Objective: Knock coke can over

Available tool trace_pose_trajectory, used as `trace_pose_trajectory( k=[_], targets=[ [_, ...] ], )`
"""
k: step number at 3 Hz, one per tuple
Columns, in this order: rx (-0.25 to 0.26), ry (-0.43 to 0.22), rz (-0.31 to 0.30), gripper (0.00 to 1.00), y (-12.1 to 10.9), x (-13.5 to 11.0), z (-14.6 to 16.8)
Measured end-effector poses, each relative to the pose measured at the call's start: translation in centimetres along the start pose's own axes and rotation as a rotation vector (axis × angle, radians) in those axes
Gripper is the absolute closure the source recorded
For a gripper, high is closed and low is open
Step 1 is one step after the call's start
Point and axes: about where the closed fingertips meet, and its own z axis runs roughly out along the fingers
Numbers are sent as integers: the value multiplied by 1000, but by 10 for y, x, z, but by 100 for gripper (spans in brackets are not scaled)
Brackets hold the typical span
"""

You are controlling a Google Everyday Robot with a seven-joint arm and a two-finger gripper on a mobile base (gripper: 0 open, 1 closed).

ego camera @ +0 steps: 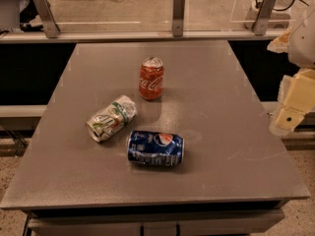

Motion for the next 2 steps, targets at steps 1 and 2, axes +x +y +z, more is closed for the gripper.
trace_pose_trajectory(
  k=[1, 2],
  targets=[
    [0, 0, 0, 0, 0, 0, 0],
    [84, -44, -6, 0, -27, -9, -6]
  ],
)
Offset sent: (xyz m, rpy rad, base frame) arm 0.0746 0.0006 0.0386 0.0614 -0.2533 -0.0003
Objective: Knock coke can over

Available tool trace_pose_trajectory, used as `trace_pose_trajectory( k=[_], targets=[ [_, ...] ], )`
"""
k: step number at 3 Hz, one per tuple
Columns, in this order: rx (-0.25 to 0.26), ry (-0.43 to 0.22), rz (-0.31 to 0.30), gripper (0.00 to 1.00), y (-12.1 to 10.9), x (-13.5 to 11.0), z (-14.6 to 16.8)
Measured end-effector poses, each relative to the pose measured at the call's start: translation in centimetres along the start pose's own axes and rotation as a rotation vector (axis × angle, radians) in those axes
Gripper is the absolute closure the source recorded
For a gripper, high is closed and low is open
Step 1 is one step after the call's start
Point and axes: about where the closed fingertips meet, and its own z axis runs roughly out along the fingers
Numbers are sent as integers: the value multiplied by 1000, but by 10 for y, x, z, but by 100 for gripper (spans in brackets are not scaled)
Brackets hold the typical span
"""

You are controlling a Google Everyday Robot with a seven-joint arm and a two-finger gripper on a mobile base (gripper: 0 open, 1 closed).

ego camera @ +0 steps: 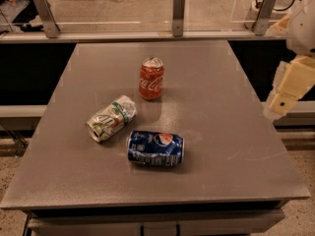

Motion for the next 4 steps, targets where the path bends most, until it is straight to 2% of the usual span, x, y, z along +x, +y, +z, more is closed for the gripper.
trace_pose_trajectory(
  k=[1, 2, 3, 4],
  targets=[
    [125, -174, -24, 0, -60, -14, 0],
    [192, -441, -78, 0, -115, -46, 10],
    [102, -768, -69, 0, -138, -108, 46],
    [-5, -993, 18, 0, -140, -149, 69]
  ],
)
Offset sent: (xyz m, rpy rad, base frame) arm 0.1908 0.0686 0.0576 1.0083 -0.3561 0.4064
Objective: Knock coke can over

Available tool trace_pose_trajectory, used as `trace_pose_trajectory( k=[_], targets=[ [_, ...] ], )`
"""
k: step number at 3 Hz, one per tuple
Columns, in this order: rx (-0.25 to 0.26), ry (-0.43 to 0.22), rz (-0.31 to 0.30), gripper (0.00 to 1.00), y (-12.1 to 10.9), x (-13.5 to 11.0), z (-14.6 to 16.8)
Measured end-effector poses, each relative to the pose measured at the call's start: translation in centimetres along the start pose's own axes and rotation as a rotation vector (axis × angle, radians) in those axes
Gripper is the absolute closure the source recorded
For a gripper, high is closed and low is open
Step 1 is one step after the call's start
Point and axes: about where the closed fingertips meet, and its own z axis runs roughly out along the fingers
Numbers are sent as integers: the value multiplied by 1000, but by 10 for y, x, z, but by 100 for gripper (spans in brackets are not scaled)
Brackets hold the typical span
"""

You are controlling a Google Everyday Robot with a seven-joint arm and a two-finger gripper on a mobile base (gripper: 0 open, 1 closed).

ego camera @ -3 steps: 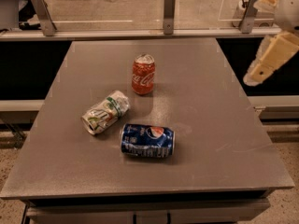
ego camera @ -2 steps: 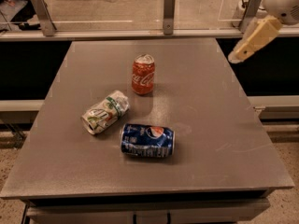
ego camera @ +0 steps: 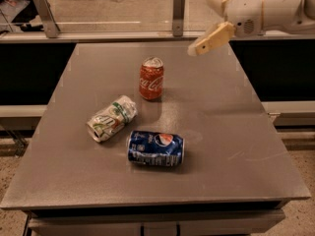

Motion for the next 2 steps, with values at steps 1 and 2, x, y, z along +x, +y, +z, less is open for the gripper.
trace_pose_trajectory(
  k=[1, 2],
  targets=[
    [-12, -20, 11, 0, 2, -1, 5],
    [-19, -14, 64, 0, 7, 7, 8]
  ],
)
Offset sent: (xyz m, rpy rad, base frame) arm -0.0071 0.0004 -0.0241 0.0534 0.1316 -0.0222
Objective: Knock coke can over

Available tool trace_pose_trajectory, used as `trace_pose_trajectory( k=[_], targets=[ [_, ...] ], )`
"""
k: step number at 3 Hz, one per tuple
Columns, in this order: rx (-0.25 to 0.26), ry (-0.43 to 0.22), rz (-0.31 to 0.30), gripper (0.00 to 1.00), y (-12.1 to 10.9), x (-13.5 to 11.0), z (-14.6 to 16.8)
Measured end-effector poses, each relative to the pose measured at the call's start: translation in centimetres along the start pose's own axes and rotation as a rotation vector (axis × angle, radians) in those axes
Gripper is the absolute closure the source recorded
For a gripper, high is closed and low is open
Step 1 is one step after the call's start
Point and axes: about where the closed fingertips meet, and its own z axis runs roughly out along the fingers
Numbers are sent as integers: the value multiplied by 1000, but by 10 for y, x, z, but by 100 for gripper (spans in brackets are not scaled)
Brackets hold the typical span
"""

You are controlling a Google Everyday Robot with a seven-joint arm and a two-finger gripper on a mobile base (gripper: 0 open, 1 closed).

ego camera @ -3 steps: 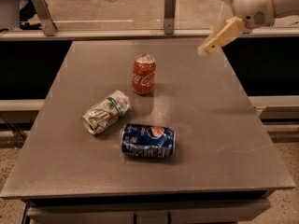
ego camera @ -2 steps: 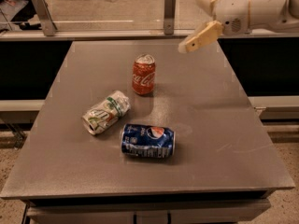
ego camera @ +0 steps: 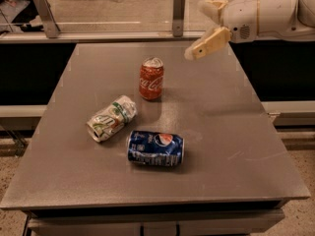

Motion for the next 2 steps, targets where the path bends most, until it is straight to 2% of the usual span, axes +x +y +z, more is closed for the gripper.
trace_pose_trajectory(
  k=[2],
  targets=[
    [-52, -41, 84, 0, 34, 30, 37]
  ],
)
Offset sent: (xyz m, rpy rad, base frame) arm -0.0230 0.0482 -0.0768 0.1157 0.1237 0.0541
